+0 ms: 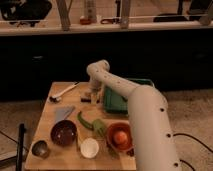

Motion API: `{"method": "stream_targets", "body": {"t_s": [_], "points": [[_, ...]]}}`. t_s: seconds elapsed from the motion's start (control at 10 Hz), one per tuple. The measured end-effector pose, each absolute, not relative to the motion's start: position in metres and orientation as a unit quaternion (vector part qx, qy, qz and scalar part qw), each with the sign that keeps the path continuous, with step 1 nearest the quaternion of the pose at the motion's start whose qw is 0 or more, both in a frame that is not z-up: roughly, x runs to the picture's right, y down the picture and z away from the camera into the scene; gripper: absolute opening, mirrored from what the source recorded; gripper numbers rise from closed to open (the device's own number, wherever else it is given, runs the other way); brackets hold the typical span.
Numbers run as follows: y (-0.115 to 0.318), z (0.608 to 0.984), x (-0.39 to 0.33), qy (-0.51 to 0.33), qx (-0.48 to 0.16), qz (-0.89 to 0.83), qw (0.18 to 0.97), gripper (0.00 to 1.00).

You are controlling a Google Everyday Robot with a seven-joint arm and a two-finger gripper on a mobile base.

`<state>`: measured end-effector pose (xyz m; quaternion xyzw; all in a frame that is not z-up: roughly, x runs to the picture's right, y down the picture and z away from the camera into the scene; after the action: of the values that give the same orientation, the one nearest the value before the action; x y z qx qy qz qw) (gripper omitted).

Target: Place eraser in purple bowl

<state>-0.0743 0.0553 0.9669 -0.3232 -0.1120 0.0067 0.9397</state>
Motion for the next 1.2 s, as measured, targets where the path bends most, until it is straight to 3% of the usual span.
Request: {"method": "stream_targets", "body": {"t_s": [0.2,0.4,0.9,1.1,1.2], "points": [[0.059,0.973,-0.076,-0.13,-0.331,0.01,0.935,0.8],[0.062,0.978,-0.074,-0.149,-0.338,0.013,0.929,0.72],[0.061,0.979,-0.082,-0.177,-0.338,0.004,0.924,0.18],[0.056,0.969,-0.09,-0.184,-0.331,-0.006,0.925,0.03],[0.051,0.962,-0.093,-0.188,-0.327,-0.011,0.926,0.01]]}}
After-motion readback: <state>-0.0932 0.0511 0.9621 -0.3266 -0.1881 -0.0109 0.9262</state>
